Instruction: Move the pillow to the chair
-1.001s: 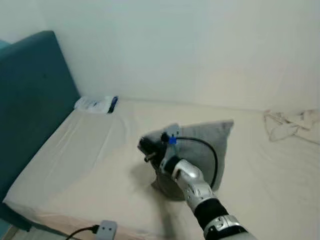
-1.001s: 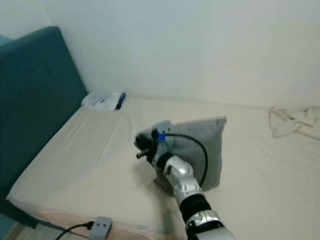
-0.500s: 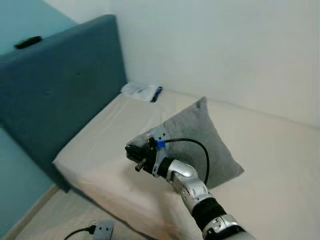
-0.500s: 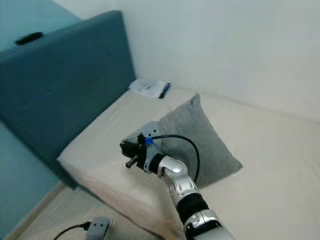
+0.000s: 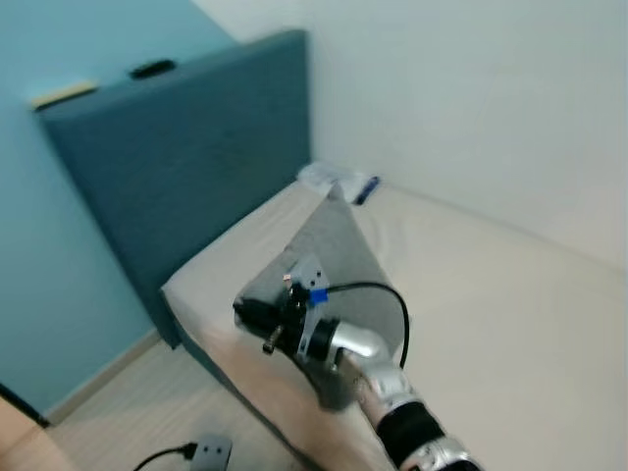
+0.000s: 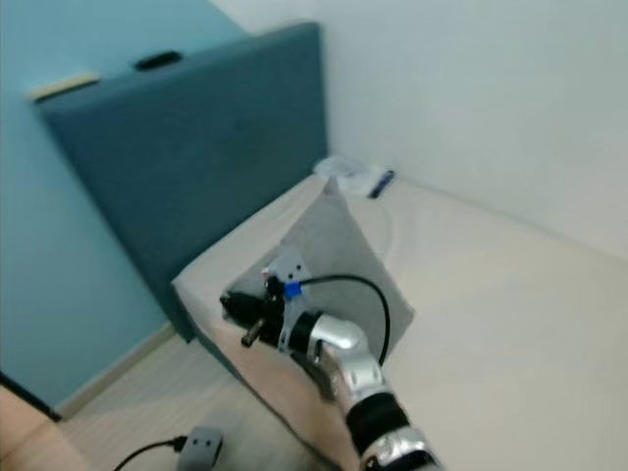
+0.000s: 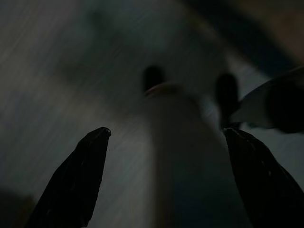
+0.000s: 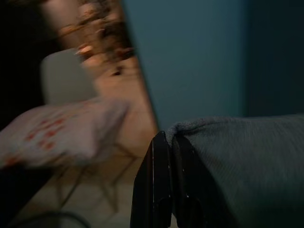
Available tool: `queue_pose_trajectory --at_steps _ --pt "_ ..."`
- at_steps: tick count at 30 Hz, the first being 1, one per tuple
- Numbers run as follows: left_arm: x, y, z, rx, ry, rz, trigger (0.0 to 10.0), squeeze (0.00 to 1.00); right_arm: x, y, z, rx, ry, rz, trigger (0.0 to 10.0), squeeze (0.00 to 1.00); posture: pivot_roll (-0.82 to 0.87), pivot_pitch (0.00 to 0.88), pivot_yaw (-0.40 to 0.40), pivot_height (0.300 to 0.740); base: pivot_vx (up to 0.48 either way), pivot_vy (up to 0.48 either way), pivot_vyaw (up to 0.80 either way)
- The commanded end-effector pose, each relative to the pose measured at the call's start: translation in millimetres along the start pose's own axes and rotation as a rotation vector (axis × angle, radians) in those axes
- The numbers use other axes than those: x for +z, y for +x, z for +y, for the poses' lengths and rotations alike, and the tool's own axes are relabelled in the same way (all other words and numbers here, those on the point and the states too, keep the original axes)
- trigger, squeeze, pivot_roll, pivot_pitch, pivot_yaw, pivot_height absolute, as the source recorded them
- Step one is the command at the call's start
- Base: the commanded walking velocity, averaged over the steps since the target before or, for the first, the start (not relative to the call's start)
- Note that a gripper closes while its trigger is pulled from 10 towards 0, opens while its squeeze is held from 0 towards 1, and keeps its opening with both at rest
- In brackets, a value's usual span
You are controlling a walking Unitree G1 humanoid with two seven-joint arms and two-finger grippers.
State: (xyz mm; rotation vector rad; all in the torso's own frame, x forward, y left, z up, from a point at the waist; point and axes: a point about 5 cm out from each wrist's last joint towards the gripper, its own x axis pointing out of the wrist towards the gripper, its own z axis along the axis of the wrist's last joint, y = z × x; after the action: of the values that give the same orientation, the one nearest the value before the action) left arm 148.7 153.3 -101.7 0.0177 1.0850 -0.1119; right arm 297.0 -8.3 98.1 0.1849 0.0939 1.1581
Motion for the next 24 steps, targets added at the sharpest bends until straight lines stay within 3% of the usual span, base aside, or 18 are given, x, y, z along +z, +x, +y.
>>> queue_pose_trajectory --at_steps 1,8,15,20,24 --pt "0 -0.2 1.6 0.004 0.009 0.003 10.0 0.00 5 11.3 12.7 0.042 0.033 -0.056 10.0 0.00 -0.17 0.033 -0.003 0.740 0.000 0.000 0.77" --pt "-3 -0.5 0.9 0.002 -0.007 0.007 10.0 0.00 8 11.1 18.9 0.095 0.087 -0.098 10.0 0.00 -0.16 0.044 -0.004 0.740 0.000 0.000 0.77" --pt "-4 -0.6 0.0 0.002 -0.004 0.009 10.0 0.00 1 8.1 20.9 0.112 0.088 -0.055 10.0 0.00 -0.16 0.045 -0.004 0.740 0.000 0.000 0.77" --pt "-6 -0.8 -0.7 0.003 0.002 0.015 10.0 0.00 -31 -3.4 3.4 -0.072 0.037 0.153 10.0 0.00 -0.16 0.043 -0.005 0.740 0.000 0.000 0.77" --pt "-7 -0.9 -0.9 0.001 0.005 0.017 10.0 0.00 -32 -7.7 3.1 -0.074 0.102 0.121 10.0 0.00 -0.16 0.056 -0.002 0.740 0.000 0.000 0.77"
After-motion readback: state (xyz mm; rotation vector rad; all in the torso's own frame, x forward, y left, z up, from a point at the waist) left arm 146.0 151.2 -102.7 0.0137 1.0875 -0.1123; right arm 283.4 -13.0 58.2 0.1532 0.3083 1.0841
